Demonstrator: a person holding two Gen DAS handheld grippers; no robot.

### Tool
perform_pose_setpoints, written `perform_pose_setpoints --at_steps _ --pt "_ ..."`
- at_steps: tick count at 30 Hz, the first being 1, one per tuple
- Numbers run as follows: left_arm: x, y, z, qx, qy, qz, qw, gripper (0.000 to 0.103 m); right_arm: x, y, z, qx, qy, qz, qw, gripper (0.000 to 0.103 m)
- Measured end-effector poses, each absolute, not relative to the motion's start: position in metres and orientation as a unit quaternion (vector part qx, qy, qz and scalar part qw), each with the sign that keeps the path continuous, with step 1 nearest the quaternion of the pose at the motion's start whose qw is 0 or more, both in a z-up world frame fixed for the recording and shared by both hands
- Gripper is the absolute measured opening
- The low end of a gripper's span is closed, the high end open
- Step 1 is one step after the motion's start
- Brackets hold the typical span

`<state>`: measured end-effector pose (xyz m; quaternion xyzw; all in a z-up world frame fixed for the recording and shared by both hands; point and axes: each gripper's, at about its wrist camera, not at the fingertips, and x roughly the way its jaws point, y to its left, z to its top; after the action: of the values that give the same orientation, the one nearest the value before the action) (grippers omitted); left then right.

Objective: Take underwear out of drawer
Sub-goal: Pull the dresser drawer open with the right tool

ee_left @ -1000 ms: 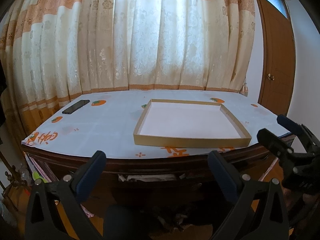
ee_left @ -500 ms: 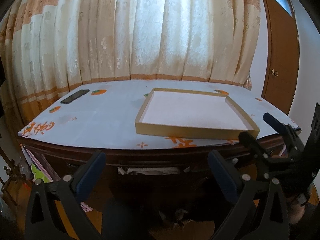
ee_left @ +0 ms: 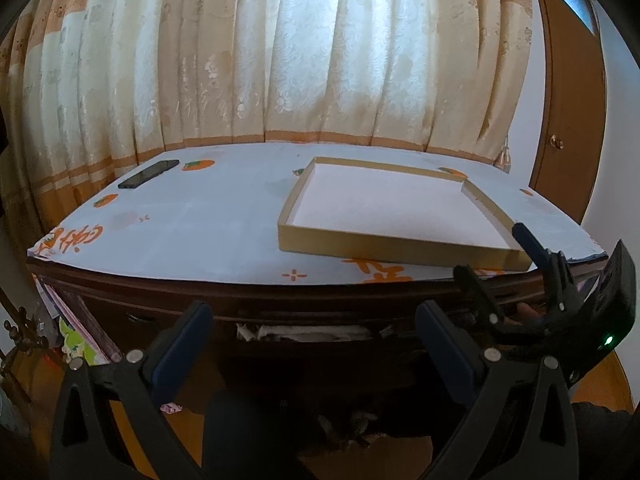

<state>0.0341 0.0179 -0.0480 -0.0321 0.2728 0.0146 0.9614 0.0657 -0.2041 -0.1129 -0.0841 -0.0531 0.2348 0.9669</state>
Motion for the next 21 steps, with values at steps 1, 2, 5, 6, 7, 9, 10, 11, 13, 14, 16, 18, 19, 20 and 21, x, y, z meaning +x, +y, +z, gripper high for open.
perform_pose_setpoints --at_steps 1,2,5,6,7,9,10,11,13,14,16,18,19,20,21 --pt "0.035 0.02 -0.049 -0.035 0.274 0.015 0.961 0.103 0.067 -0.203 -0.116 -0.087 -0.054 0.237 0.966 0.103" --pt "0.036 0.021 -0.05 -0.037 0.275 0.016 0.961 0.103 0.068 -0.202 -0.118 -0.09 -0.054 0.237 0.966 0.103" --pt "0.036 0.025 -0.052 -0.043 0.276 0.018 0.96 0.103 0.072 -0.199 -0.125 -0.101 -0.046 0.238 0.965 0.103" --pt "0.036 0.025 -0.052 -0.045 0.276 0.018 0.96 0.103 0.071 -0.199 -0.127 -0.105 -0.052 0.237 0.964 0.103" --pt "0.037 0.026 -0.052 -0.047 0.276 0.018 0.96 0.103 0.071 -0.199 -0.128 -0.109 -0.055 0.238 0.964 0.103" --pt "0.037 0.027 -0.052 -0.047 0.277 0.019 0.96 0.103 0.07 -0.197 -0.129 -0.116 -0.056 0.24 0.962 0.103" --pt "0.037 0.026 -0.052 -0.048 0.277 0.018 0.959 0.103 0.07 -0.196 -0.13 -0.119 -0.059 0.242 0.961 0.103" --pt "0.037 0.026 -0.052 -0.047 0.277 0.018 0.96 0.103 0.07 -0.196 -0.13 -0.121 -0.062 0.242 0.961 0.102" --pt "0.037 0.026 -0.051 -0.047 0.275 0.018 0.96 0.103 0.069 -0.195 -0.133 -0.127 -0.066 0.241 0.96 0.102" --pt "0.037 0.026 -0.051 -0.047 0.274 0.018 0.96 0.103 0.07 -0.196 -0.133 -0.128 -0.066 0.242 0.96 0.102" --pt "0.036 0.026 -0.051 -0.048 0.273 0.019 0.961 0.103 0.07 -0.194 -0.134 -0.136 -0.069 0.239 0.959 0.102" --pt "0.036 0.026 -0.051 -0.05 0.272 0.017 0.961 0.103 0.07 -0.194 -0.135 -0.14 -0.073 0.237 0.958 0.102" --pt "0.036 0.026 -0.051 -0.051 0.273 0.017 0.961 0.103 0.071 -0.194 -0.136 -0.143 -0.076 0.236 0.958 0.102" --pt "0.036 0.026 -0.052 -0.051 0.273 0.016 0.961 0.103 0.071 -0.193 -0.137 -0.148 -0.077 0.233 0.958 0.102" --pt "0.036 0.026 -0.052 -0.05 0.273 0.016 0.961 0.103 0.071 -0.192 -0.139 -0.153 -0.081 0.23 0.958 0.102"
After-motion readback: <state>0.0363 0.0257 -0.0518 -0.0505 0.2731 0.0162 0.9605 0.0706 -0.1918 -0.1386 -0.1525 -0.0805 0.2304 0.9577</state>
